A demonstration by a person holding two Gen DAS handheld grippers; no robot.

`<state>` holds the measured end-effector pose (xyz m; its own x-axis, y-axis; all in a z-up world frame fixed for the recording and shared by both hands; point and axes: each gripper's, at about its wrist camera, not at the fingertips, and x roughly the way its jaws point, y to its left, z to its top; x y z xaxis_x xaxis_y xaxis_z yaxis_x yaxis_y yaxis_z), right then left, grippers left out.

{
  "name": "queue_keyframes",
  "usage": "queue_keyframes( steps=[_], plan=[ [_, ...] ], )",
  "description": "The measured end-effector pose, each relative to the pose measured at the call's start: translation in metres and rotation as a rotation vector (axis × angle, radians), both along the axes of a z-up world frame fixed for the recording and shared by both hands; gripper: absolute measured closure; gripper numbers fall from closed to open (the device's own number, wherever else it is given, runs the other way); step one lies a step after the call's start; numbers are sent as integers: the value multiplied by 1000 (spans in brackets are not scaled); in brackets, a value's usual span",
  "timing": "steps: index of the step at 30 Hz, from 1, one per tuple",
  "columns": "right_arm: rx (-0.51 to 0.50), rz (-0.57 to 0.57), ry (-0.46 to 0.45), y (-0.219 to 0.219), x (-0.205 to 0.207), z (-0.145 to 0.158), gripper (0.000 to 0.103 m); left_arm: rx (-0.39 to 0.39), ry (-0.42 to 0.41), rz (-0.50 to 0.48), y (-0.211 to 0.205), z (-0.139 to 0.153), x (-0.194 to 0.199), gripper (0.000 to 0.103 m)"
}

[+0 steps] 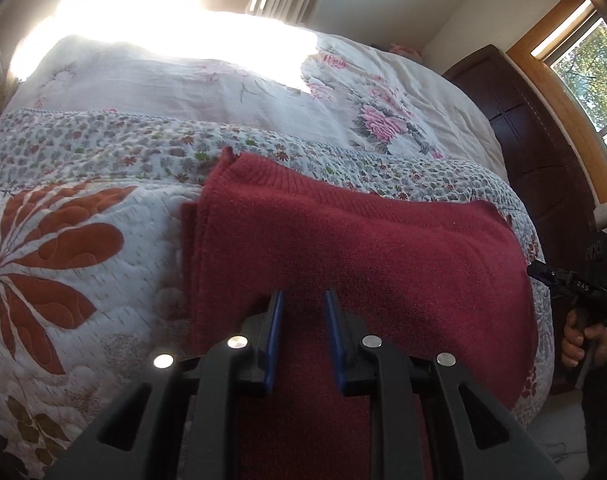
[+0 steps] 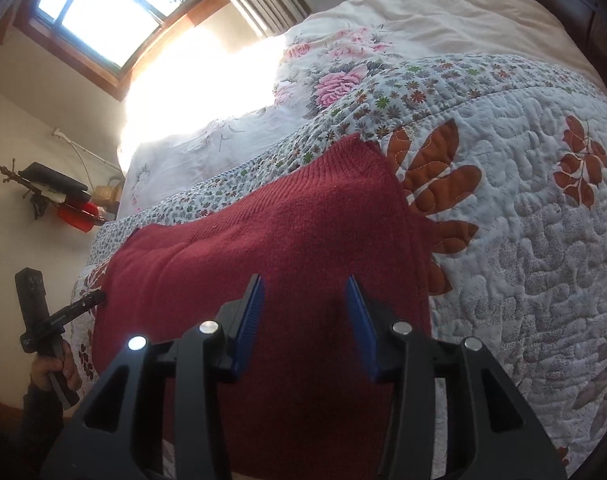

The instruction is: Fold small clothes

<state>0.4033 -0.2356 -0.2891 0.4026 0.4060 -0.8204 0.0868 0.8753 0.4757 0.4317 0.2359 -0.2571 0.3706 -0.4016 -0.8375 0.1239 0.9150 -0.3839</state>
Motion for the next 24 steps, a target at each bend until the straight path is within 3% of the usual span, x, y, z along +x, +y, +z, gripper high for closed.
queue_keyframes(
  steps=[2, 4, 7, 10, 13, 16, 19, 22, 24],
  plan=[
    [20, -15, 0, -6, -22, 3, 59, -84, -34, -20, -4, 20, -23, 77],
    [18, -20, 4, -8, -44, 0, 59, -125, -36, -48, -11, 22, -46, 75],
    [23, -29, 23, -9, -69, -15, 59, -112, 20, -48, -13, -4, -71, 75],
    [16, -30, 100, -8, -80, -49, 60, -83, 82, -22, -5, -44, -83, 78],
    [18, -34, 131, -10, -80, -69, 57, -139, 75, -12, 5, -58, -85, 78],
    [29, -68, 108, -16, -84, -50, 58, -184, 97, 34, 15, -47, -86, 81],
    [29, -62, 38, -15, -99, -23, 58, -208, 43, 28, 22, -22, -102, 72],
    [48, -46, 54, -10, -112, -27, 58, -221, 65, 49, 32, -27, -115, 62],
    [33, -20, 109, -3, -114, -44, 58, -206, 115, 67, 36, -46, -118, 62]
  ],
)
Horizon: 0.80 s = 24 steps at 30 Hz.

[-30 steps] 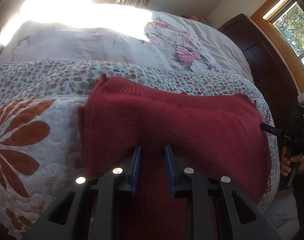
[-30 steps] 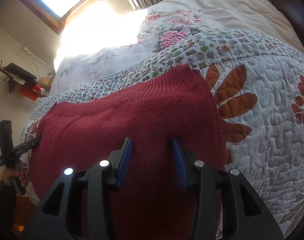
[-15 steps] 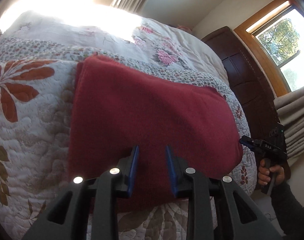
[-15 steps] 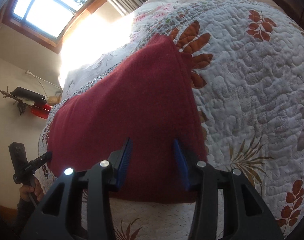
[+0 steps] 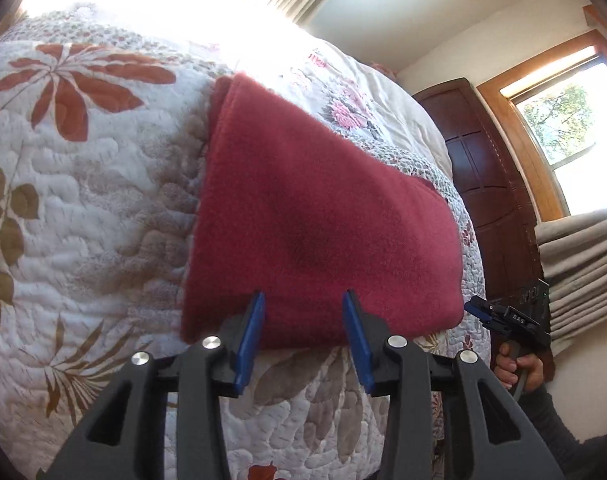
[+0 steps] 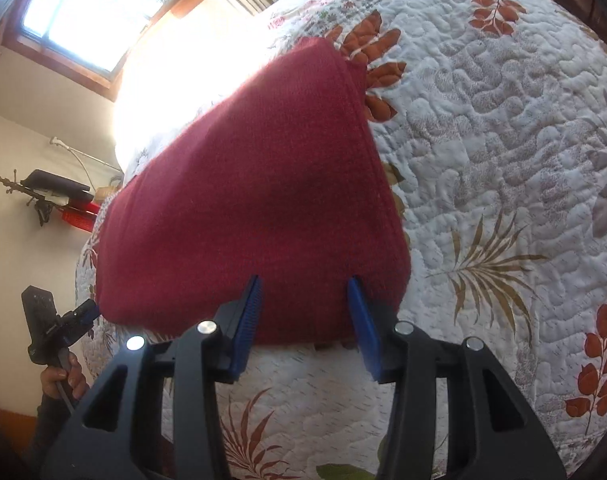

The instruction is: Fold small clothes

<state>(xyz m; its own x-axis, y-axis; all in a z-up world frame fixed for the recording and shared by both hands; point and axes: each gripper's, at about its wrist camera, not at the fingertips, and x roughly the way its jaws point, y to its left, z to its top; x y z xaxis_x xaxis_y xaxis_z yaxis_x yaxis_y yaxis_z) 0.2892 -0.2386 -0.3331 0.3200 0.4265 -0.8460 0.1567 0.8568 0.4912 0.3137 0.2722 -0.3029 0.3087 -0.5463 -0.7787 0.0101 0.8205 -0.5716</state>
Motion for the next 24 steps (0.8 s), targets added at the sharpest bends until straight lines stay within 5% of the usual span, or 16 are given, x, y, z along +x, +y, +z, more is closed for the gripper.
queue_keyframes(
  steps=[4, 7, 9, 13, 19, 24],
  plan=[
    [-81, 10, 28, 12, -2, -2, 60, -51, 50, 19, 6, -14, 2, 62],
    [-212, 44, -46, 28, -7, 39, 58, -122, 58, 33, 20, 2, 3, 43],
    [-369, 158, -146, 63, -17, 75, 52, -131, 51, 53, 36, 12, 2, 26],
    [-615, 450, -304, 165, -41, 114, 45, -185, 142, 115, 68, 9, 14, 20],
    [-915, 857, -513, 318, -77, 103, 28, -359, 293, 137, 86, -16, 45, 15],
    [-1076, 1051, -594, 397, -81, 64, 29, -418, 300, 103, 88, -19, 67, 15]
  ],
)
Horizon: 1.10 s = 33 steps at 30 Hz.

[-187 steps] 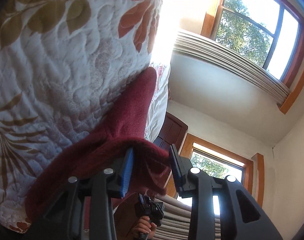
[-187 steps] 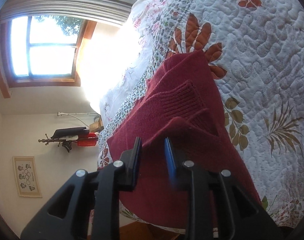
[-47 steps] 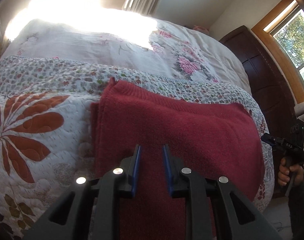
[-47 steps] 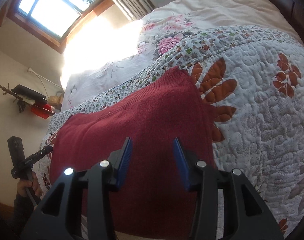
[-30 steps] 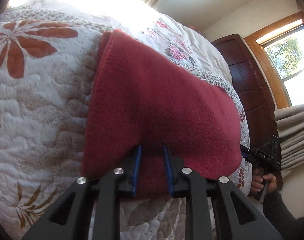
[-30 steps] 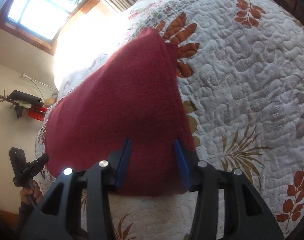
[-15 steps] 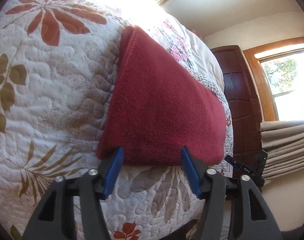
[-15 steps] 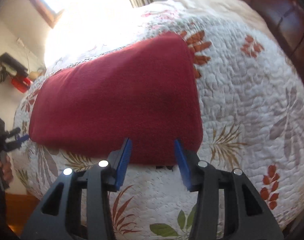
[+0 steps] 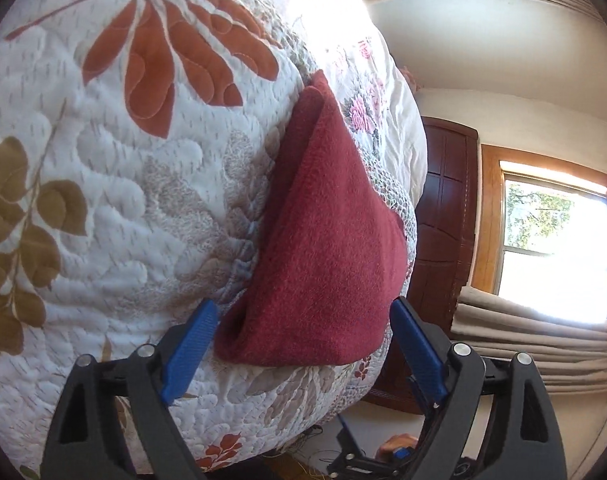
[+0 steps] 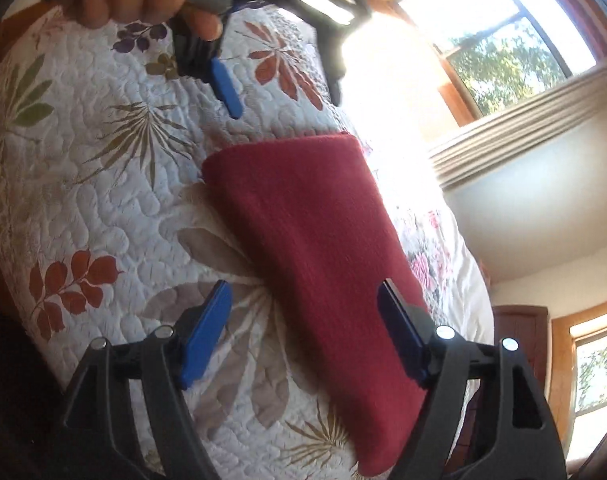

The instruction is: Fold small clothes

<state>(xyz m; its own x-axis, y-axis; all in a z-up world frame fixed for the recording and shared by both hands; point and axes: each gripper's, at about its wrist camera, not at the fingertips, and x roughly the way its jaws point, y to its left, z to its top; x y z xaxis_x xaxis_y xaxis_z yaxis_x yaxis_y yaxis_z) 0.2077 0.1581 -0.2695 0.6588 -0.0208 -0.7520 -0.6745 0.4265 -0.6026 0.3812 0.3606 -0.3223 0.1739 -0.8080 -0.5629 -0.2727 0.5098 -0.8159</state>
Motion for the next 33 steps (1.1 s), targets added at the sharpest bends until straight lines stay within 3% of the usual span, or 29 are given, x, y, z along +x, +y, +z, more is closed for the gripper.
queue_keyframes(
  steps=[6, 13, 16, 18, 20, 27, 33],
  plan=[
    [-197, 74, -25, 43, 12, -50, 38, -38, -11, -21, 3, -5, 15, 14],
    [-263, 98, -82, 67, 32, -73, 38, -93, 8, -11, 18, -20, 25, 14],
    [-256, 84, -87, 79, 45, -77, 46, -102, 26, -6, 26, -26, 27, 14],
    [-235, 36, -72, 79, 56, -72, 78, -117, 38, 0, 29, -29, 29, 14],
    [-160, -12, -33, 75, 64, -53, 84, -140, 47, 9, 34, -32, 33, 13],
    [14, -108, -45, 60, 80, 24, 91, -180, 82, -22, 22, -38, 58, 11],
    [76, -151, -30, 46, 99, 51, 92, -181, 101, -111, -14, -38, 96, 10]
  ],
)
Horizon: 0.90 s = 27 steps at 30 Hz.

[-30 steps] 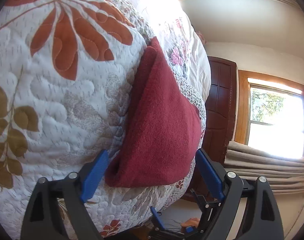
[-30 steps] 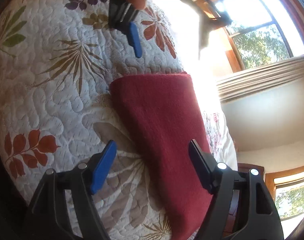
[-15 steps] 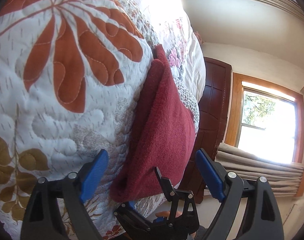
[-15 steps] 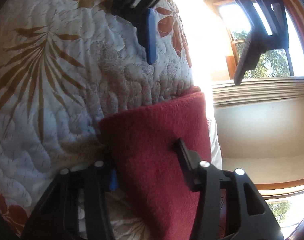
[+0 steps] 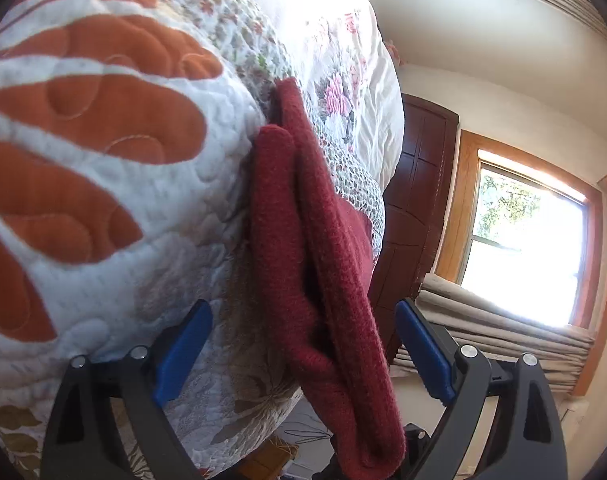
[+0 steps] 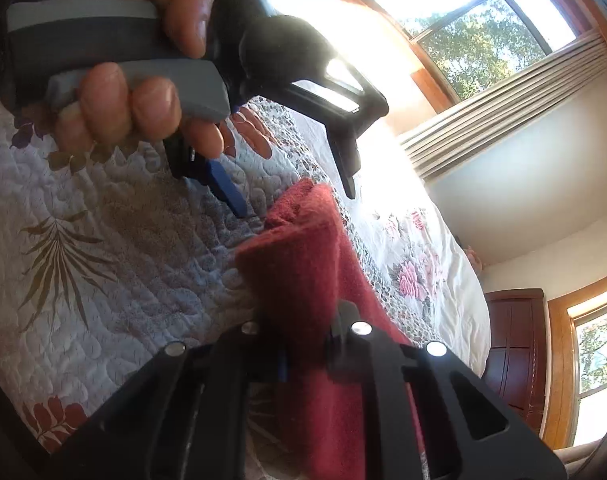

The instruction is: Fold small clothes

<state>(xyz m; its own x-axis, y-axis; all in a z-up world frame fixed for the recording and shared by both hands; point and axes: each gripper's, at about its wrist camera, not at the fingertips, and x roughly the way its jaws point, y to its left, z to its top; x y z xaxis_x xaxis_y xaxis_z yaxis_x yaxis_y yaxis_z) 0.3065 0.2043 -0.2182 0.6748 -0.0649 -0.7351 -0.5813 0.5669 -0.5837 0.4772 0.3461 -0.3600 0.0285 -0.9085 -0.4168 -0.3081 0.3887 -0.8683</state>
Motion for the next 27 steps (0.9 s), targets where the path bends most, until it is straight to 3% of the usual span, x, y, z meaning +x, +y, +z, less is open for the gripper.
queue_keyframes(
  steps=[8, 16, 18, 22, 27],
  plan=[
    [67, -12, 39, -14, 30, -1, 92, 77, 25, -89, -26, -3, 45, 9],
    [120, -22, 45, -28, 46, 7, 92, 155, -3, -155, -58, 5, 57, 11],
    [131, -26, 46, -29, 46, 8, 92, 155, -11, -155, -61, 6, 57, 19],
    [141, -29, 38, -28, 50, 7, 92, 177, -3, -155, -66, 3, 60, 57],
    [154, -39, 38, -33, 55, 5, 92, 174, -3, -138, -59, 4, 59, 73]
  ],
)
